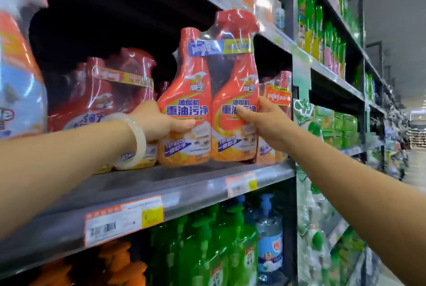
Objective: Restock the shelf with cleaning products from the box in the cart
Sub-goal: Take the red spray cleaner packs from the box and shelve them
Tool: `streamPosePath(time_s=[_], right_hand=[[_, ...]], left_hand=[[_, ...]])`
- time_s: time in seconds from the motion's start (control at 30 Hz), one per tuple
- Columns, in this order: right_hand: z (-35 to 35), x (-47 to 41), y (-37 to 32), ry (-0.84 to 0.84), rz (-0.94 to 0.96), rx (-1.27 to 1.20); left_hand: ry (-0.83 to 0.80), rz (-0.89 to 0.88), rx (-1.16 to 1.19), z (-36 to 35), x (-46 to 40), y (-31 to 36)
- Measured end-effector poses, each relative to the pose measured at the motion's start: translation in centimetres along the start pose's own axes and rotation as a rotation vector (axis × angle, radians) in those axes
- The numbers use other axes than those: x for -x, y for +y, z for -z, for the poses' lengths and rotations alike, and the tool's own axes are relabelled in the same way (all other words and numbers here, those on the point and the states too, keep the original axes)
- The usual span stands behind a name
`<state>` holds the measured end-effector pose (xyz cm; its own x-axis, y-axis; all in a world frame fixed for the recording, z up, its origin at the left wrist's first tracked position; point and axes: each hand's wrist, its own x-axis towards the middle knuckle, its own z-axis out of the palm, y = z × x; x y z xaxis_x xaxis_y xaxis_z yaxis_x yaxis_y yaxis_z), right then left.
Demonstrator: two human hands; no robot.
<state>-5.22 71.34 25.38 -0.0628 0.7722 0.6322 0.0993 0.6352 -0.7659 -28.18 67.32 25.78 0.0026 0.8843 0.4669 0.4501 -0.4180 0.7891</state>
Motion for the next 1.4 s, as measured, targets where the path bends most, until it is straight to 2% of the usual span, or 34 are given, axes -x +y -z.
streamPosePath(time_s=[0.33, 0.47, 0.57, 0.73, 0.87, 1.0, 1.2, 1.4], right_hand=[[0.0, -6.8, 7.7, -0.165, -0.058, -0.125], [-0.1, -7.7, 10.6, -0.170, -0.064, -0.159], [-0.1, -8.2, 11.8, -0.155, -0.050, -0.111], [-1.0, -8.2, 12.6, -0.054, 0.005, 0.100], [-1.9, -8.8, 13.4, -0.119, -0.067, 0.262], [-2.1, -10.3, 13.7, -0.107, -0.102, 0.265], [-1.8, -10.2, 15.1, -0.087, -0.095, 0.168], [-2.1, -10.8, 14.7, -0.097, -0.114, 0.209]], left_hand=[[0.105, 0.162, -0.082, -3.1, -3.4, -2.5], [0.126, 0.186, -0.157, -3.9, -4.4, -3.2], [0.123, 0.213, -0.216, -4.4, -4.9, -3.2], [0.222, 0.219, -0.224, -5.7, -5.9, -3.5], [0.279, 0.245, -0.211, -6.5, -6.4, -3.5], [0.329, 0.298, -0.301, -6.5, -6.6, -3.5], [0.343, 0.247, -0.319, -7.4, -7.2, -3.9], [0.358, 0.284, -0.328, -7.6, -8.4, -4.2]])
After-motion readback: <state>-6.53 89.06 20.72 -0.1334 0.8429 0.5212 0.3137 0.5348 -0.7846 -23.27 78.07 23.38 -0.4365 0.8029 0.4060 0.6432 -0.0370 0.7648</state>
